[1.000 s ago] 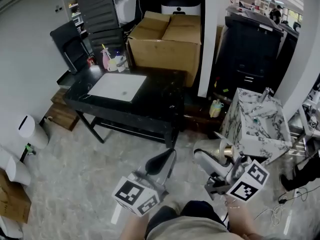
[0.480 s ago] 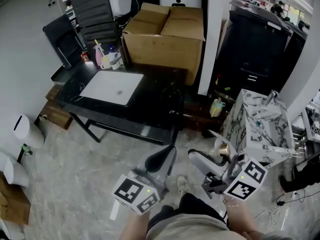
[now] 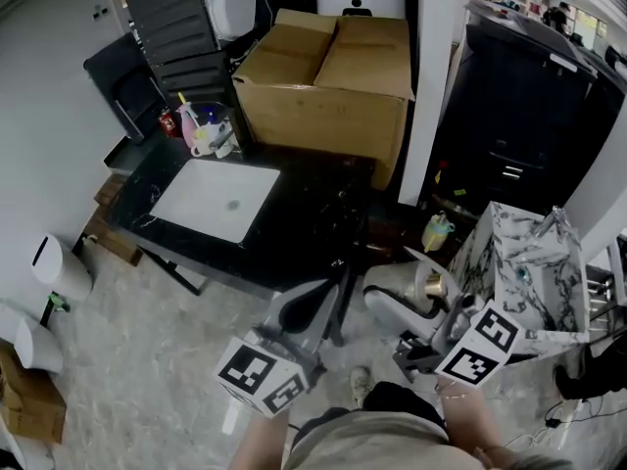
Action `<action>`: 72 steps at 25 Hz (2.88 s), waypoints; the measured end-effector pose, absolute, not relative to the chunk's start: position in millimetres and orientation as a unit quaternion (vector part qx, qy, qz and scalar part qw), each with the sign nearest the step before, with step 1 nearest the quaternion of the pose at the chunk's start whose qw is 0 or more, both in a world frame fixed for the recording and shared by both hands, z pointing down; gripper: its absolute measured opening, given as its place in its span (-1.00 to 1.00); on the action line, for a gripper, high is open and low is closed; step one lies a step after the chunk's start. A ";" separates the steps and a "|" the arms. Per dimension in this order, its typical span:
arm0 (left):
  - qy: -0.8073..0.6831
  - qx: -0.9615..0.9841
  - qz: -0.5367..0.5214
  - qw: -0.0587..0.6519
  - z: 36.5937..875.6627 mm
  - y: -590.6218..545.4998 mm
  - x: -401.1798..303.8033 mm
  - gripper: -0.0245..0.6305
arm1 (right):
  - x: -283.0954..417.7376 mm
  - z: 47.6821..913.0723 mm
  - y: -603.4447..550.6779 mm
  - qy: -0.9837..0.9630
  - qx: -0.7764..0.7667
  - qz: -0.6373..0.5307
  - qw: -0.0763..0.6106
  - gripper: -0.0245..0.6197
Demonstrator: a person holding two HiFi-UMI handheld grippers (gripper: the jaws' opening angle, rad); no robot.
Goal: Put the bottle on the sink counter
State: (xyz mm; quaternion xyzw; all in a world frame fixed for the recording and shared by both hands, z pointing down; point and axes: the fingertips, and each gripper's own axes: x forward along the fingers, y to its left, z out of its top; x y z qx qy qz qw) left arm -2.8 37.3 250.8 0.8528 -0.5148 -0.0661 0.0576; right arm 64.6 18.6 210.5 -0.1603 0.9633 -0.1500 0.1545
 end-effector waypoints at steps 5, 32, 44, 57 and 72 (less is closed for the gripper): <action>-0.525 0.847 -0.063 0.056 250.6 -7.1 -1.3 -0.90 | 64.6 210.8 -27.7 0.964 -0.149 -0.154 0.157 0.14; -0.492 0.863 -0.045 0.104 283.6 -159.6 -62.7 -0.90 | -1.6 242.4 -167.2 0.957 -0.187 -0.179 0.129 0.14; -0.449 0.878 -0.036 0.160 320.9 -260.7 -129.5 -0.90 | -78.3 275.9 -270.1 0.947 -0.242 -0.189 0.092 0.14; -0.401 0.895 -0.033 0.194 355.4 -332.3 -161.4 -0.90 | -117.2 315.8 -341.0 0.929 -0.300 -0.210 0.054 0.14; -0.374 0.897 -0.044 0.234 391.9 -384.0 -177.7 -0.90 | -127.8 355.0 -410.5 0.914 -0.360 -0.187 -0.004 0.14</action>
